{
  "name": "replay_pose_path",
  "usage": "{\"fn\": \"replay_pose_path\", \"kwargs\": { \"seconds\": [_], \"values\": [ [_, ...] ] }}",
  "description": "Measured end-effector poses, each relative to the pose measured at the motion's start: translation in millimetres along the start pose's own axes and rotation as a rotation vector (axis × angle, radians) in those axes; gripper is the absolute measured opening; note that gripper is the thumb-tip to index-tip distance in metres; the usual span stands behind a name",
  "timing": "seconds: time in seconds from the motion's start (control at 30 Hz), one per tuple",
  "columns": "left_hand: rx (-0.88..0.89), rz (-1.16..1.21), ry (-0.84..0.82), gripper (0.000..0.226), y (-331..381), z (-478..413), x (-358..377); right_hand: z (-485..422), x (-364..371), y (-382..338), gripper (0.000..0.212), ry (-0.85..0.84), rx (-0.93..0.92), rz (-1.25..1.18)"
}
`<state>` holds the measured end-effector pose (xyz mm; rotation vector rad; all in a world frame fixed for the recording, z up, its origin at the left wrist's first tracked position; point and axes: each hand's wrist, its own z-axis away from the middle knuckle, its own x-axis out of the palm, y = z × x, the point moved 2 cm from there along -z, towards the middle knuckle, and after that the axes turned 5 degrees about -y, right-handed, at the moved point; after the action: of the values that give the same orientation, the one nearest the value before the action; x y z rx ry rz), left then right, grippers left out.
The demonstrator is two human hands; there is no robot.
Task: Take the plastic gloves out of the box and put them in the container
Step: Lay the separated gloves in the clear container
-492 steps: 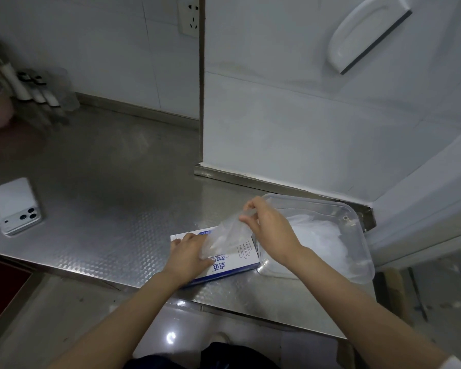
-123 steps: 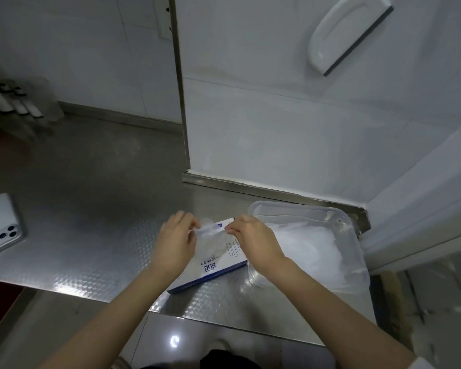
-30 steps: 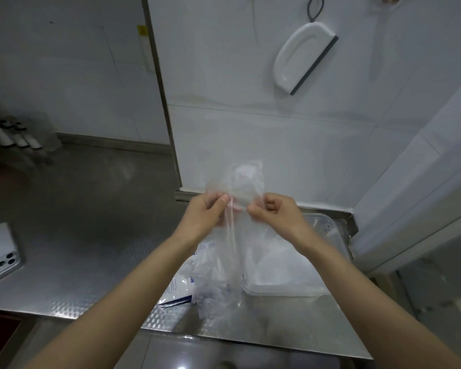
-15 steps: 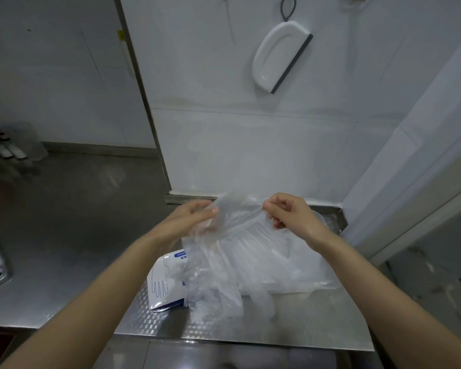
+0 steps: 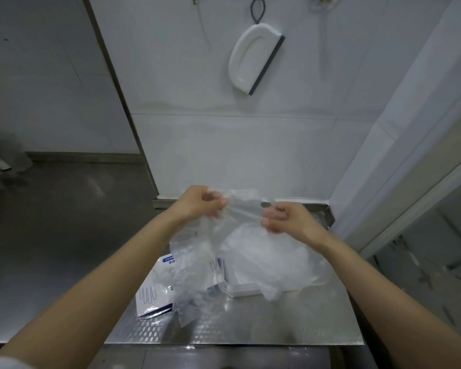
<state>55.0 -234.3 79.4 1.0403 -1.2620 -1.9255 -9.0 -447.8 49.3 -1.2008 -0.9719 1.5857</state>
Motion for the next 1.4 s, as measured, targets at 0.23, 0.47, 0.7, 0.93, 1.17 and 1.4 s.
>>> {"fn": "replay_pose_path", "kwargs": {
  "seconds": [0.23, 0.47, 0.7, 0.93, 1.17, 1.4],
  "values": [
    [0.448, -0.16, 0.17, 0.019, 64, -3, 4, -2, -52, -48, 0.011, 0.468, -0.381, 0.2],
    [0.696, -0.655, -0.198, 0.009, 6, 14, 36, 10, -58, 8, 0.011, 0.262, -0.539, 0.631],
    [0.488, -1.341, -0.487, 0.006, -62, -3, 79, 1, -20, 77, 0.014, -0.152, -0.277, 0.991],
    [0.261, -1.6, -0.655, 0.019, -81, -23, 111, -8, -4, 95, 0.032, -0.446, 0.105, 1.119],
    [0.064, -1.396, -0.611, 0.03, -75, -31, 115, -15, -19, 72, 0.033, -0.438, 0.218, 0.689],
    [-0.01, -1.245, -0.327, 0.054, -90, -37, 138, -22, 16, 83, 0.036, -0.178, 0.022, 0.949]
  ]
}}
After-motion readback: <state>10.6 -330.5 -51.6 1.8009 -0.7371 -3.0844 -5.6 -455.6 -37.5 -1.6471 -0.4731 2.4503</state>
